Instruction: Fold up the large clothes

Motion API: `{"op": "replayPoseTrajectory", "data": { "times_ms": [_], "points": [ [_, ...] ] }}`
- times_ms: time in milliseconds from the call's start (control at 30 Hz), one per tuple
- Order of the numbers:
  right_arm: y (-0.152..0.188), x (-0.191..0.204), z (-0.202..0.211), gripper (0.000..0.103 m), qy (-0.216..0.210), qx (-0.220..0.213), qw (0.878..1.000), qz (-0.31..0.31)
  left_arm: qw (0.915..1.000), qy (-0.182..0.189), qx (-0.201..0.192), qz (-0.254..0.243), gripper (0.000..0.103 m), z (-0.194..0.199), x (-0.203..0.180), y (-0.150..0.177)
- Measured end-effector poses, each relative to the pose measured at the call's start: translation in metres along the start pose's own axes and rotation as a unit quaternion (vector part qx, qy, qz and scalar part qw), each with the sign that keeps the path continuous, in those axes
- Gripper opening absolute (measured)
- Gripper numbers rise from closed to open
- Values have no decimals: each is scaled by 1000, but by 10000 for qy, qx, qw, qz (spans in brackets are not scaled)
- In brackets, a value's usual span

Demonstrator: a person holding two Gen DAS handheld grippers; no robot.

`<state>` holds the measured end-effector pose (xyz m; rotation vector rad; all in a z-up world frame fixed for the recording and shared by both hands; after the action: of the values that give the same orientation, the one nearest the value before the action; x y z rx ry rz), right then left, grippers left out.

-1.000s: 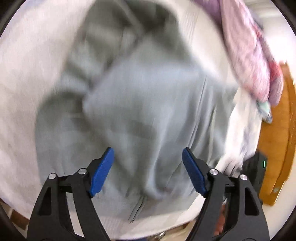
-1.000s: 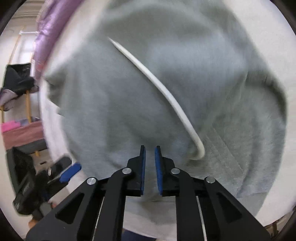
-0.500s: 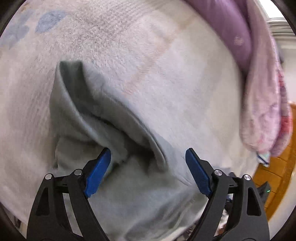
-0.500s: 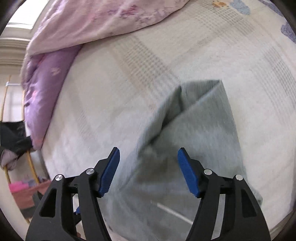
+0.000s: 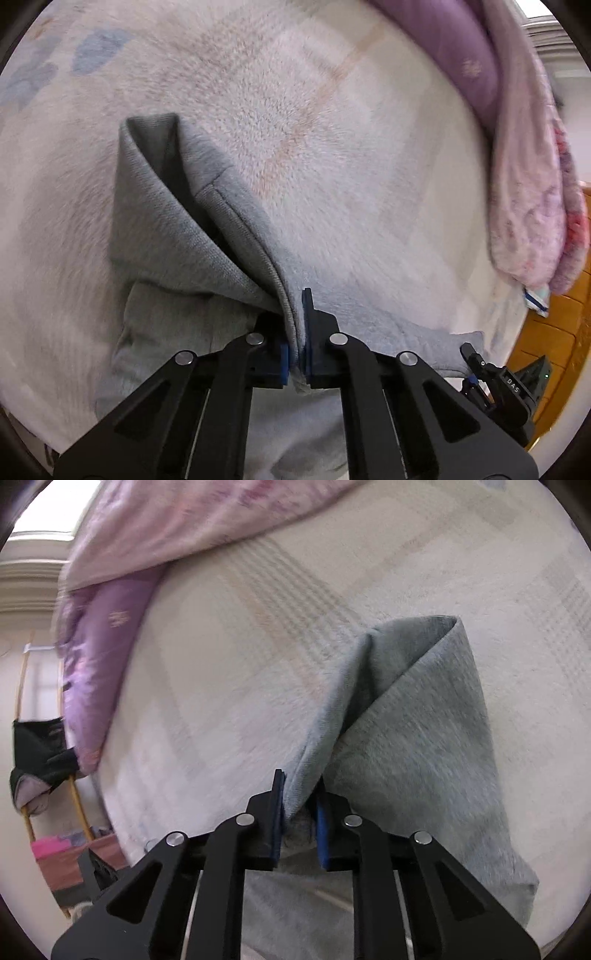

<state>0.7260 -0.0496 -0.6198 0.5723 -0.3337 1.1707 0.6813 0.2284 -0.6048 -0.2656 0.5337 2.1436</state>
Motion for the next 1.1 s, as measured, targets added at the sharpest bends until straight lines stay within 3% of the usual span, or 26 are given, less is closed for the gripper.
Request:
{"op": "replayPoseTrajectory", "data": {
  "times_ms": [133,333,500,633,867,1000,1100],
  "points": [
    [41,-3,38,12,-275,-102,9992,265,9991,364,-112,-158,5,38,16,43],
    [128,-37,83,12,-316,13,9988,374,9986,479,-88,-198,5,68,37,122],
    [199,-73,92,11,-98,282,9995,110,9992,356,15,-172,4,64,65,202],
    [240,-109,72,11,194,558,9981,-176,9996,202,175,-105,4,32,93,242],
    [275,-174,6,11,657,960,9910,-663,9982,-171,513,273,5,-40,151,278],
    [268,-195,-25,12,445,834,9916,-880,9957,-295,640,595,13,-71,181,283],
    [262,-194,-25,14,361,884,9917,-867,9960,-269,640,556,16,-75,181,281]
  ]
}}
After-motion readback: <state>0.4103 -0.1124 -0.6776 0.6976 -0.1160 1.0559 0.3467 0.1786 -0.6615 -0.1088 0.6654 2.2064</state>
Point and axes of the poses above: each gripper's, at about its wrist camera, not at the fingertips, and z roughly against the way its jaws point, x to its left, y to its underside, the point moved 2 cm from there along -z, roughly the way its jaws point, and after that the axes turned 12 degrees about x, right-handed, at the moved point
